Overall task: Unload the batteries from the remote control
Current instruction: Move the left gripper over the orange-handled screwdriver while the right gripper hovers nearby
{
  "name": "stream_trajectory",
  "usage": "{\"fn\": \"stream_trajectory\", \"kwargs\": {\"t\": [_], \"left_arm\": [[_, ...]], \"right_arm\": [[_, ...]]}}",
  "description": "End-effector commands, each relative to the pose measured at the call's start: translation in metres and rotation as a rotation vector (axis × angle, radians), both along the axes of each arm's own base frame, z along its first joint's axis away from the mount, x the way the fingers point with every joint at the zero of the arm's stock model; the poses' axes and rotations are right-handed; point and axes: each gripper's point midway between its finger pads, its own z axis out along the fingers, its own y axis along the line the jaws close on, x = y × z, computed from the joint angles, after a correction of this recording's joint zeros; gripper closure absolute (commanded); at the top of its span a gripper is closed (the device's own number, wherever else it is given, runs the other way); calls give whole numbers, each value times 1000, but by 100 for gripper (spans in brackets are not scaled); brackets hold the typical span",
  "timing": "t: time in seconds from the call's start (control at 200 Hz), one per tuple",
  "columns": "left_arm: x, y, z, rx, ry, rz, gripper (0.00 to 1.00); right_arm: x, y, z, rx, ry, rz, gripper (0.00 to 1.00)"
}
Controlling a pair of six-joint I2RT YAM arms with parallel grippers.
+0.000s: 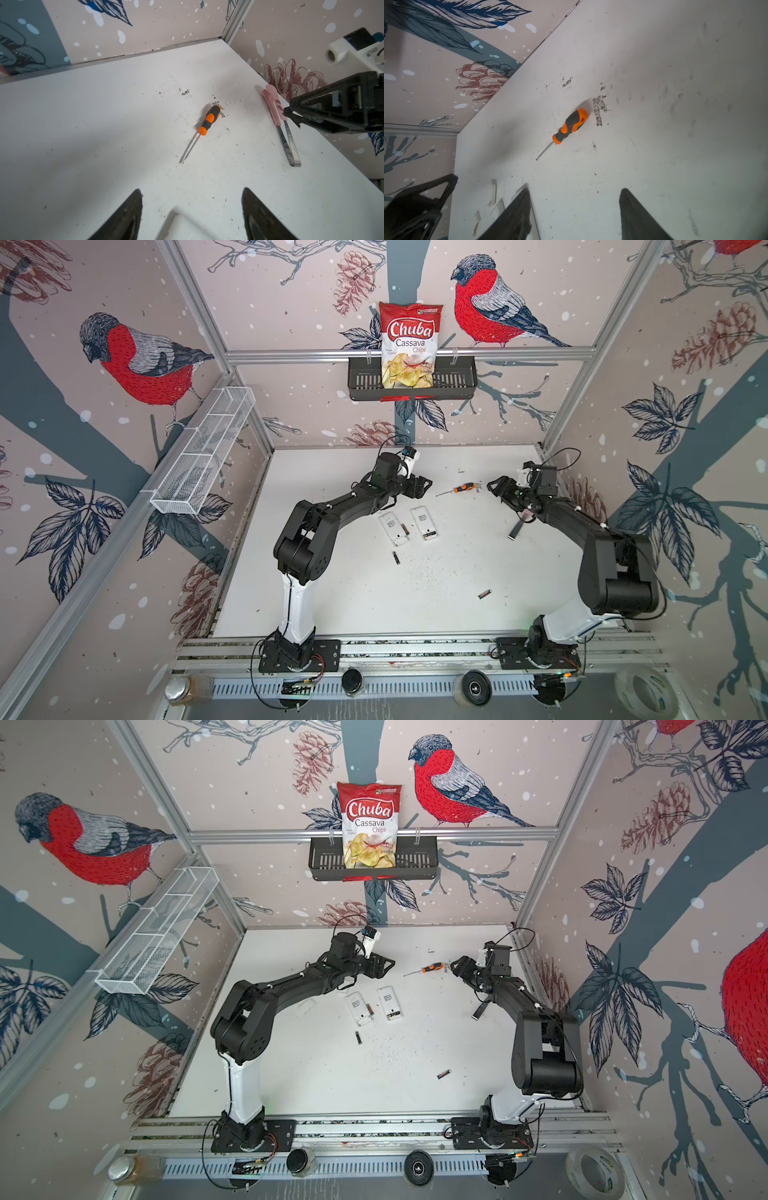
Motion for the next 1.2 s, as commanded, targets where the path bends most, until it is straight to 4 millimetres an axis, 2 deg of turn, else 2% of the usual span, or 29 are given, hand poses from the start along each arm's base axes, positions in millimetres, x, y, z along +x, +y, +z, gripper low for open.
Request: {"fn": "stream_trajectory", "kwargs": {"t": [0.0, 0.29, 0.375, 0.53, 0.625, 0.655, 0.72, 1.196], "left_arm": [[-2, -12, -14, 91, -3, -99, 25], [27, -41, -34, 144, -14, -193, 27], [29, -51, -42, 149, -21, -218, 31], [30, -67, -57, 147, -24, -263, 33], [30, -77, -64, 155, -28, -290, 35], [29, -80, -67, 160, -30, -297, 36], [30, -83, -72, 164, -26, -308, 40], [36, -92, -106, 178, 16, -324, 46]], "right_arm": [[4, 10, 24, 74, -102, 17, 32], [-19, 17, 48, 56, -169, 29, 32], [-26, 16, 57, 36, -187, 25, 32], [-41, 13, 75, 11, -225, 11, 31], [-47, 10, 75, 0, -217, 2, 31], [-51, 10, 85, -1, -243, 0, 31], [-56, 10, 85, -3, -242, 1, 31], [-82, 3, 94, -30, -266, -33, 30]]}}
